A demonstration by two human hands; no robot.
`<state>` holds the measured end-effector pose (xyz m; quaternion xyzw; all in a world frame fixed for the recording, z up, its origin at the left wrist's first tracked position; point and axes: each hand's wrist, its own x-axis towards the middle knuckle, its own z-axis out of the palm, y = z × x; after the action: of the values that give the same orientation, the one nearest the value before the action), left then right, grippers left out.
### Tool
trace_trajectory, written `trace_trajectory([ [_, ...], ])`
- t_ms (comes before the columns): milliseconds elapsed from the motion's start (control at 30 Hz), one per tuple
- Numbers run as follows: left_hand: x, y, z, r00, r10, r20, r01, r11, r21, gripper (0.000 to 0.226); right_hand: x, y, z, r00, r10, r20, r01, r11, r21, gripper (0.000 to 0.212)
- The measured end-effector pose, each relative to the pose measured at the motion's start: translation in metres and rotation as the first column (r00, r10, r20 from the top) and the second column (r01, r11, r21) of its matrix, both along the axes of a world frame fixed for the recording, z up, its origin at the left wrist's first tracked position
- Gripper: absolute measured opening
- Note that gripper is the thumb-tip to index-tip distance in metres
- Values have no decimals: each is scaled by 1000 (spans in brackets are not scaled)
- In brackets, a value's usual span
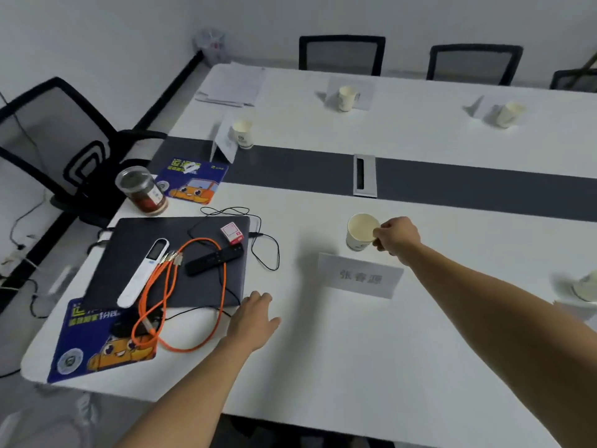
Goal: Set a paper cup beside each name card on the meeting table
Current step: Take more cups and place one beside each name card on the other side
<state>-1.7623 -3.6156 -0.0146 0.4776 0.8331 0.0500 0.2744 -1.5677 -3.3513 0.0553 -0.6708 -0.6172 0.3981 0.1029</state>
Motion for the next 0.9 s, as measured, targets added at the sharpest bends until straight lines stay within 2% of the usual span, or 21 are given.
trace_trajectory([
  [200,-22,32,-63,955,-231,-186,229,973,-31,48,-21,22,-44,987,-73,143,80,996,-48,16],
  [333,-17,34,-88,933,-301,-197,301,953,-31,53,-28,23,-64,977,-97,188,118,988,-99,14],
  [467,-13,28,-108,925,-329,-191,328,944,-37,69,-30,24,-73,971,-124,202,151,981,-124,11],
  [700,-14,24,-122,914,-334,-231,341,940,-12,71,-22,22,-70,970,-144,197,159,985,-60,16],
  [900,-10,32,-106,914,-356,-196,336,933,-131,70,-7,-4,-52,965,-170,199,168,985,29,14],
])
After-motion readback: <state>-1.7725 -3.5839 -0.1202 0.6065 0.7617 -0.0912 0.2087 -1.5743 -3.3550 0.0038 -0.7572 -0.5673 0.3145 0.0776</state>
